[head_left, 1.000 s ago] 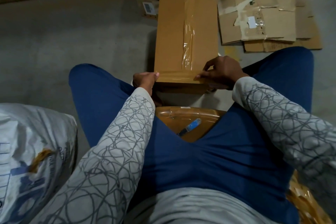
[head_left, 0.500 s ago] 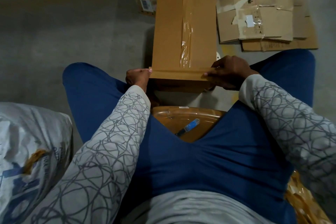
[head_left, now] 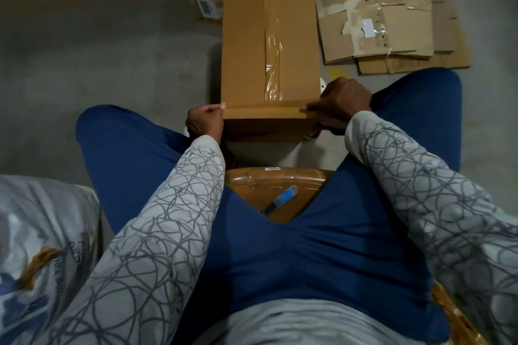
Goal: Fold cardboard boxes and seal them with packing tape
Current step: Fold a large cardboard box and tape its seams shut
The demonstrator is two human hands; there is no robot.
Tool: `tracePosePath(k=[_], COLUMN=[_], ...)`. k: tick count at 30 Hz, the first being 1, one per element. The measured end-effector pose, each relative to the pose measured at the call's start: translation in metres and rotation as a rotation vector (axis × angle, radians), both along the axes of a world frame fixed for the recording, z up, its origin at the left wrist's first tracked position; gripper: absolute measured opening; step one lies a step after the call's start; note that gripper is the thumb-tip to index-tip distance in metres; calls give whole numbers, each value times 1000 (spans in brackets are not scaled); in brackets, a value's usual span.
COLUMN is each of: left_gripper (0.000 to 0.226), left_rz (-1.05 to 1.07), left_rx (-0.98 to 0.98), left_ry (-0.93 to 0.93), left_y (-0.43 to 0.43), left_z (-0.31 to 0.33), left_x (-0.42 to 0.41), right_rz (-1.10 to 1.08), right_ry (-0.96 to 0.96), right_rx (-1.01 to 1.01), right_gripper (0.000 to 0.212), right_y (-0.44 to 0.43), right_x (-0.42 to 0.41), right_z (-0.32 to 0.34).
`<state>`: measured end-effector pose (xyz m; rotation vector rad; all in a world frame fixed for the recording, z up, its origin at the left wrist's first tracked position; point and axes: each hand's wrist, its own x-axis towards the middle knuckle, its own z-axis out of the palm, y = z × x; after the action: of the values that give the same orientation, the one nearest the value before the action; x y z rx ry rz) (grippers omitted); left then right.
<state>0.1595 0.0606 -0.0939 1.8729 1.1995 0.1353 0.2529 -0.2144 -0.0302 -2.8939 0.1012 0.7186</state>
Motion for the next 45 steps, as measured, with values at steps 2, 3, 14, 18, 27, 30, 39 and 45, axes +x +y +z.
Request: tracePosePath(k=[2,3,14,18,27,30,39,45], left_gripper=[8,9,9,10,10,52,48,31], left_rz=[-1,-1,15,16,3,-22,-29,-48], left_rx=[20,28,36,33,-8,-1,-116,-83], left_ry=[-1,-4,-25,-32,-12,111,214,190], left_y=[0,0,5,5,8,11,20,22], left_z=[-1,-1,-10,-10,-9,-4,-4,-6], left_x=[-1,-1,-1,-2,0,2,4,4], right_rz=[-36,-50,-45,-46,-21,-22,-29,63], right_ry=[9,15,11,16,-6,-9,-31,17], right_rx=[0,4,62,98,99,122,109,245], right_gripper=[105,106,79,79,82,79,78,64], right_y=[0,1,12,8,9,8,4,-14], right_x=[5,7,0,-2,-2,-3,0,7], right_z=[-9,-11,-5,-6,-9,-10,-11,-1])
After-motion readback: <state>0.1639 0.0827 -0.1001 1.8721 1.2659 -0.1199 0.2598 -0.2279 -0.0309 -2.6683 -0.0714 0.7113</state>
